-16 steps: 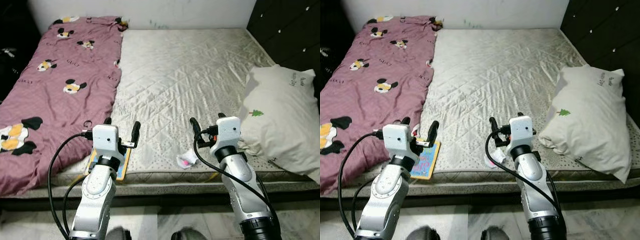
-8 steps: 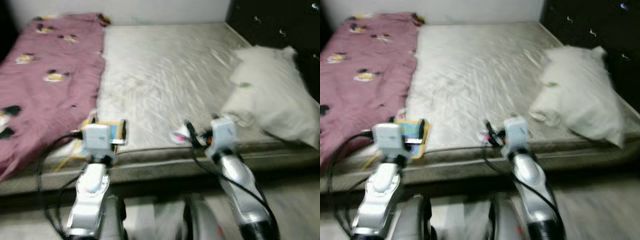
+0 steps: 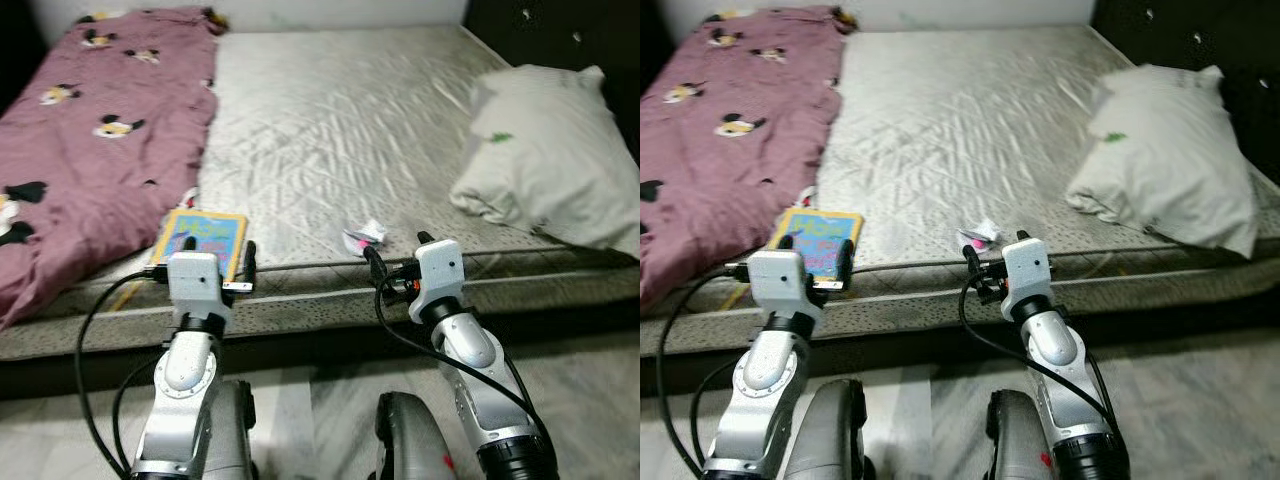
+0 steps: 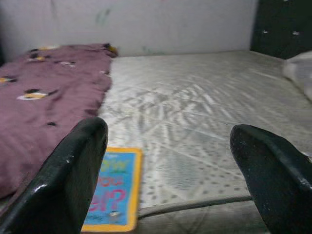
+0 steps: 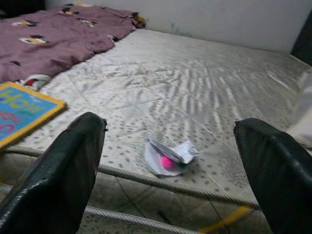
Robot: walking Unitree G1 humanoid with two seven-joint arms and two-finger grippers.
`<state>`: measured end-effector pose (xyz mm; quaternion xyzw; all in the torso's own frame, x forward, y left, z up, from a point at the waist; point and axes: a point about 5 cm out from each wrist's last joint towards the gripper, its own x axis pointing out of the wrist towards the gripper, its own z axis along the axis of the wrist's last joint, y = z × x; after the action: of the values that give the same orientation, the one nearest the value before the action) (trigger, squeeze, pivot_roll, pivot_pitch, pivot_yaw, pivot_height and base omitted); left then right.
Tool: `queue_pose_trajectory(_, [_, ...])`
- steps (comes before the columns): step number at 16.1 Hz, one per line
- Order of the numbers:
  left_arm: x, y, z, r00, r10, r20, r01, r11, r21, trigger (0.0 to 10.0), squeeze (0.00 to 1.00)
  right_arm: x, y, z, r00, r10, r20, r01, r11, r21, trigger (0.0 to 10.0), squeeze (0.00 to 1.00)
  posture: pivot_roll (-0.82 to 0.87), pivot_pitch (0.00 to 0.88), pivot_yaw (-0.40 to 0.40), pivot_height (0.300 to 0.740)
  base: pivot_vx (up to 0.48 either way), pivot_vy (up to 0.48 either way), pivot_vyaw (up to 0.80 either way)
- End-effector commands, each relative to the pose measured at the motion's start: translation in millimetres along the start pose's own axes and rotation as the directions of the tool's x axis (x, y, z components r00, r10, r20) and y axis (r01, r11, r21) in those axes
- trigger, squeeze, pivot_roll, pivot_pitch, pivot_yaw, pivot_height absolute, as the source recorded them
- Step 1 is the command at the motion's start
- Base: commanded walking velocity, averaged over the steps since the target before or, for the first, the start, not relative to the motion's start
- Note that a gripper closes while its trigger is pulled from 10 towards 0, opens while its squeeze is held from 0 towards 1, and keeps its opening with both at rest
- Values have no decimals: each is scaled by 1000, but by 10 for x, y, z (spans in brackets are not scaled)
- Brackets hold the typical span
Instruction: Clean up the room
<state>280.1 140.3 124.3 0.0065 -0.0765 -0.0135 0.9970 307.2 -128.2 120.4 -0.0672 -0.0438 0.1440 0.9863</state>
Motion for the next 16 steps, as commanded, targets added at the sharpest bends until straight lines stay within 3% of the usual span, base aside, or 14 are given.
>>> queue_pose_trajectory(1, [3, 22, 38, 1000, 2, 22, -3, 1000, 14, 10000, 0, 15, 17, 43, 1000, 20, 19, -20, 999, -30, 10000, 0, -27, 128, -4, 575, 281, 0, 0])
queue_pose_trajectory(8, [10, 7, 31, 1000, -6, 24, 6, 1000, 2, 10000, 0, 28, 41, 61, 999, 38, 35, -37, 998, -49, 10000, 0, -32, 141, -9, 575, 272, 0, 0])
queue_pose_trajectory(11, [15, 5, 27, 1000, -8, 21, 8, 1000, -1, 10000, 0, 14, 140, 101, 992, 109, 67, -100, 987, -128, 10000, 0, -34, 145, -8, 575, 287, 0, 0])
queue_pose_trajectory(16, [18, -4, 25, 1000, -19, 21, 20, 1000, -2, 10000, 0, 18, 135, 95, 991, 113, 68, -103, 986, -131, 10000, 0, -32, 145, -7, 575, 305, 0, 0])
